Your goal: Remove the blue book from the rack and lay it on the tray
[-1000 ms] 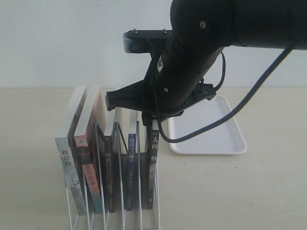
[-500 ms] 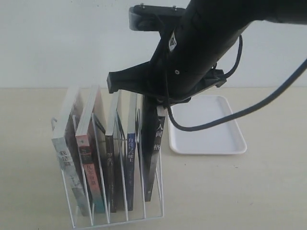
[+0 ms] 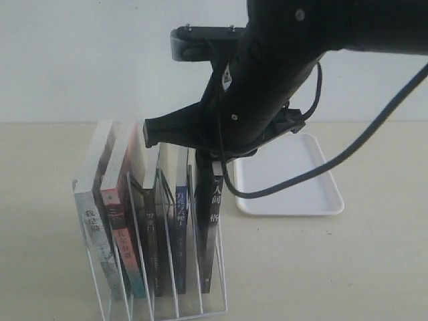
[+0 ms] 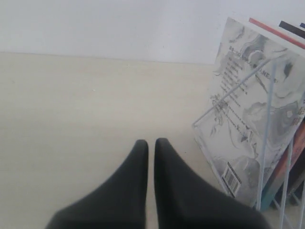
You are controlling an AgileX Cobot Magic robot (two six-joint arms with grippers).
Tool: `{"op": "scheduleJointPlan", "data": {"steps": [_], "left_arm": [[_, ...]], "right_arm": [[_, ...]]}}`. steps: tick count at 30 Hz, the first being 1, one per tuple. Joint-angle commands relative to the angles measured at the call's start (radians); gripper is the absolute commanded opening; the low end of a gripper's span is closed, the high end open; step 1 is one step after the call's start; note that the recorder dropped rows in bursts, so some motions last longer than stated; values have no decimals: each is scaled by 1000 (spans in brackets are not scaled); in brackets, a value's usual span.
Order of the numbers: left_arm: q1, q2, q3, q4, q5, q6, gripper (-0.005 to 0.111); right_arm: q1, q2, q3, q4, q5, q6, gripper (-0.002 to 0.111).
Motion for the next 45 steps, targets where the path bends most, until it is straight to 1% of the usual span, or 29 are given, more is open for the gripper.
{"op": "scheduleJointPlan", "data": {"steps": [1, 7, 12, 14, 15, 17, 19, 20, 21, 22, 27, 36, 38, 43, 45], "left_arm": [[1, -4, 4, 3, -1, 4, 4], [1, -4, 4, 3, -1, 4, 4], [1, -4, 4, 3, -1, 4, 4], [1, -4, 4, 3, -1, 4, 4], [1, -4, 4, 3, -1, 4, 4], [1, -4, 4, 3, -1, 4, 4], [1, -4, 4, 3, -1, 4, 4], [1, -4, 4, 3, -1, 4, 4], [1, -4, 4, 3, -1, 4, 4], [1, -4, 4, 3, -1, 4, 4], [1, -4, 4, 3, -1, 4, 4], [1, -4, 4, 3, -1, 4, 4], [1, -4, 4, 3, -1, 4, 4], [1, -4, 4, 3, -1, 4, 4], [1, -4, 4, 3, -1, 4, 4]], "right_arm": [[16, 9, -7, -45, -74, 36, 1], [16, 13, -7, -140, 35, 69, 1], [16, 13, -7, -138, 35, 72, 1], [16, 13, -7, -138, 28, 84, 4], [16, 13, -7, -138, 24, 90, 8], [16, 13, -7, -138, 19, 95, 23], [16, 13, -7, -138, 15, 99, 41], [16, 13, -7, -138, 14, 101, 48], [16, 13, -7, -135, 14, 103, 52], [16, 13, -7, -135, 14, 109, 54], [16, 3, -7, -134, 45, 111, 54], [17, -88, -7, -114, 141, 109, 53], [17, -83, -7, -101, 159, 109, 51], [19, -49, -5, -99, 168, 102, 36], [19, -47, -5, -87, 168, 84, 33]]}}
